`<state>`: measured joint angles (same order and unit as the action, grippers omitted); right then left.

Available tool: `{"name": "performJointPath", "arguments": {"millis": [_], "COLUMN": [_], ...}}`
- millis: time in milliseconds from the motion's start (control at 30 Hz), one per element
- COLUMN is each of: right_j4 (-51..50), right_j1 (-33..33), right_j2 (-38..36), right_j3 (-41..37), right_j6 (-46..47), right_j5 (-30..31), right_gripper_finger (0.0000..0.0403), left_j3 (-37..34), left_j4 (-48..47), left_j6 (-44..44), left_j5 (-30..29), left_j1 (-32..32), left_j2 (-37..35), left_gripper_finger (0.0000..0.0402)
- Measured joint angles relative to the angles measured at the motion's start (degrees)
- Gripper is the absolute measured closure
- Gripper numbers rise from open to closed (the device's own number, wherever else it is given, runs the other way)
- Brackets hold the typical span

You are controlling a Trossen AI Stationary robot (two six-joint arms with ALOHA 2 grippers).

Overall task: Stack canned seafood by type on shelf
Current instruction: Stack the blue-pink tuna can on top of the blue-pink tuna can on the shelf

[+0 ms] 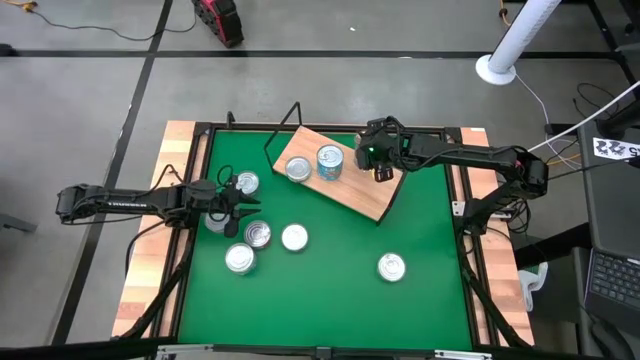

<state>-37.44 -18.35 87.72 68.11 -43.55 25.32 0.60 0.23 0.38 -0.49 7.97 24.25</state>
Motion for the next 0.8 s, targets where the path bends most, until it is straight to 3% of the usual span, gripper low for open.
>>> {"name": "performJointPath", "arguments": {"millis": [367,800], "right_j4": [-0.5,-2.9], "right_j1": [0.0,0.0], "right_j2": [0.0,0.1], "right_j3": [0.0,-0.1], "right_j6": [0.0,0.2], "right_j5": [-2.9,-4.9], "right_gripper_finger": [0.0162,0.0033], "left_j3": [0.0,0.0], "left_j4": [0.0,0.0], "left_j6": [0.0,0.0], "left_j5": [0.0,0.0], "left_j1": [0.0,0.0], "left_j2": [0.0,0.0], "left_gripper_finger": [0.0292,0.0292]}}
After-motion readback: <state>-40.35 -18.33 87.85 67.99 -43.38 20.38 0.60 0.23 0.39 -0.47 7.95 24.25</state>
